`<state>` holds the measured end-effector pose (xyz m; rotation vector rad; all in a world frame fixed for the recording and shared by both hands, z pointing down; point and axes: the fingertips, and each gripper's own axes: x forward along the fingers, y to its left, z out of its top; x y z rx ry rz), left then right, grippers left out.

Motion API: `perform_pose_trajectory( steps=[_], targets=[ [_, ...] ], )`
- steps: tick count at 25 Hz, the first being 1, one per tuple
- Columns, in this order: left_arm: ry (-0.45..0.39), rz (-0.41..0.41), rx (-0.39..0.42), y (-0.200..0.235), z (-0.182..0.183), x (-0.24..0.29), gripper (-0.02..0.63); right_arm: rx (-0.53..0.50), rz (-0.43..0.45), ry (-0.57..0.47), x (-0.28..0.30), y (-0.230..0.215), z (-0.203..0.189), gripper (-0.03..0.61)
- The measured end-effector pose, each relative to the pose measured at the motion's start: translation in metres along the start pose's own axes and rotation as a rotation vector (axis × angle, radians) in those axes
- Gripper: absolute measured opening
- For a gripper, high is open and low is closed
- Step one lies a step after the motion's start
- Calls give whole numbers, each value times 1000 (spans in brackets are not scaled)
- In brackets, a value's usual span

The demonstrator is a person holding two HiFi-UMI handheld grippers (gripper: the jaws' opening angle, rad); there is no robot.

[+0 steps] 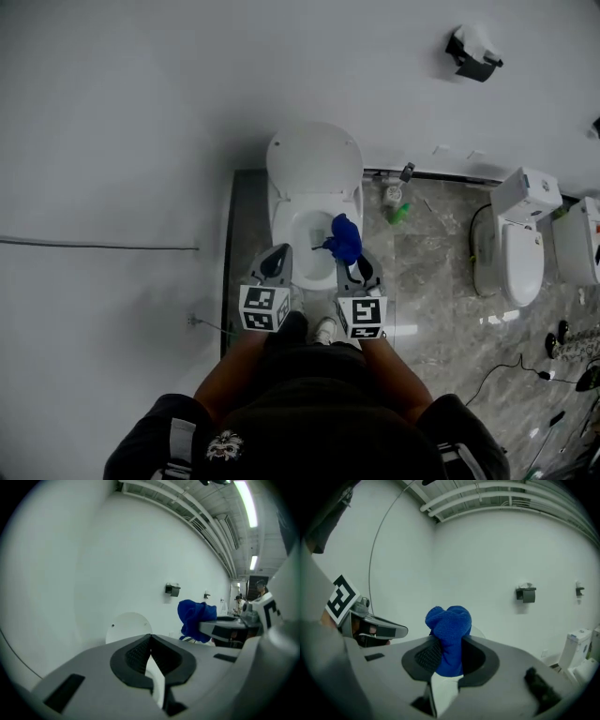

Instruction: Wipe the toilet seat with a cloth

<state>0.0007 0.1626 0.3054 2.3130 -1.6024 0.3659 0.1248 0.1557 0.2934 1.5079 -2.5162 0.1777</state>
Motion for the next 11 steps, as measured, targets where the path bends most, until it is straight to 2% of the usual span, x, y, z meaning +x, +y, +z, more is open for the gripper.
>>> perform_pose_trajectory(
  steps=[6, 11],
  targets=[
    [-61, -17, 65, -28, 35, -4, 9, -12, -11, -64, -11, -6, 28, 91],
    [-67, -27, 95, -36, 44, -8, 9, -17, -23, -89, -19, -8, 39, 91]
  ],
)
